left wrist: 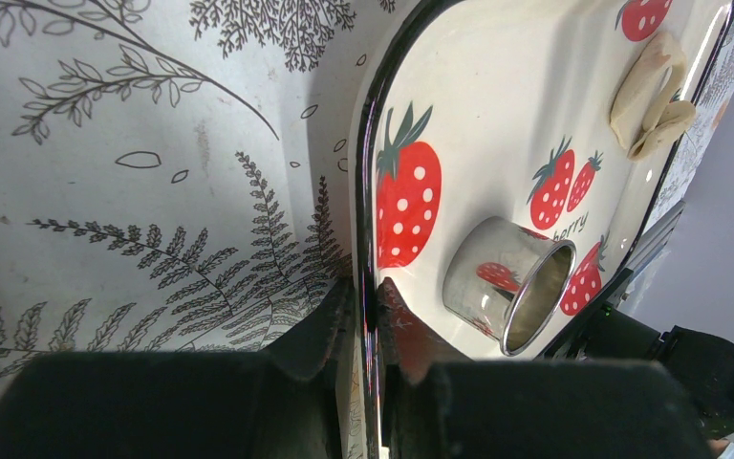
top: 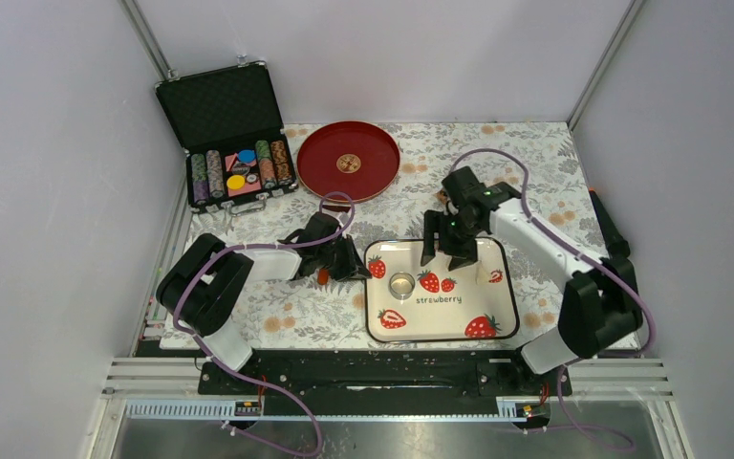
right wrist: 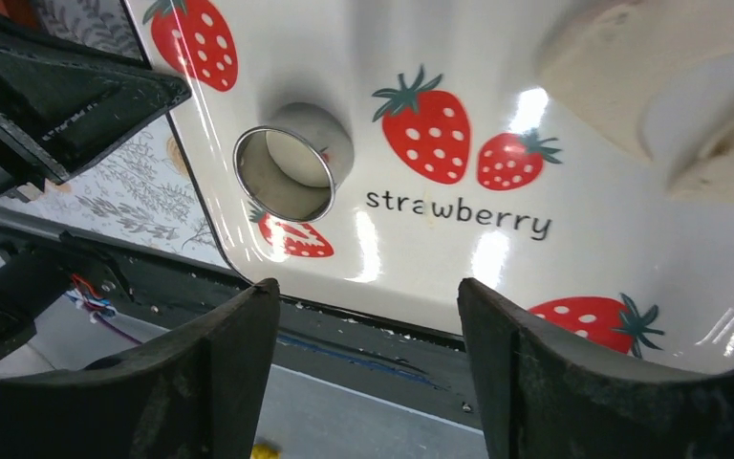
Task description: Roll out the dumpling wrappers from the dough
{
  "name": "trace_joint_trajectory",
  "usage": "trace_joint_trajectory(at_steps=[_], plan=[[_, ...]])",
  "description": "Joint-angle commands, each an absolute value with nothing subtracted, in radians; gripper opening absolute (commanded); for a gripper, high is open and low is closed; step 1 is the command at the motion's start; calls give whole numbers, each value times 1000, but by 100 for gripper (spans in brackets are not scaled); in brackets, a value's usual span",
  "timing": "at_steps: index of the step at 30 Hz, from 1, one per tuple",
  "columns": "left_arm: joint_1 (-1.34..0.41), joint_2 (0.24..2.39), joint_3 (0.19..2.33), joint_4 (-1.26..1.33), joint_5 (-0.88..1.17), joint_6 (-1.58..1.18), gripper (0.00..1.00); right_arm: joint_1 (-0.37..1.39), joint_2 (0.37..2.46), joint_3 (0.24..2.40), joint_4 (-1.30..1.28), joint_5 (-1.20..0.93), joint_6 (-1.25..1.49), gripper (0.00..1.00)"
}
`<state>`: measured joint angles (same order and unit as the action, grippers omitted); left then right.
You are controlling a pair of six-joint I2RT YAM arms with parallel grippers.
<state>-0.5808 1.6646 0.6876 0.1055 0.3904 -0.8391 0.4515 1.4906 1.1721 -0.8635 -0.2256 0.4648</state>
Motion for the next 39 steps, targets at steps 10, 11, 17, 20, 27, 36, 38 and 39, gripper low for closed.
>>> trace_joint_trajectory(at_steps=[10, 11, 17, 20, 27, 36, 38, 39], plan=[[-601, 1725, 655, 2, 302, -790, 0, 616, 1746, 1240, -758, -275, 553, 62], [-601, 1725, 656, 2, 302, -789, 0, 620, 1757, 1238, -752, -274, 554, 60], [-602, 1725, 655, 2, 301, -790, 0, 627, 1798, 1215, -718, -289, 561, 51], [-601, 1726, 657, 2, 301, -790, 0, 627, 1808, 1210, -712, -287, 561, 44], [-602, 1726, 657, 2, 303, -790, 0, 627, 1838, 1203, -697, -271, 564, 38], [-603, 1728, 659, 2, 305, -788, 0, 628, 1838, 1202, -704, -261, 552, 23], [-603, 1729, 658, 1, 304, -788, 0, 628, 1838, 1207, -715, -255, 545, 19], [-603, 1728, 659, 1, 304, -788, 0, 629, 1837, 1209, -718, -255, 542, 17]])
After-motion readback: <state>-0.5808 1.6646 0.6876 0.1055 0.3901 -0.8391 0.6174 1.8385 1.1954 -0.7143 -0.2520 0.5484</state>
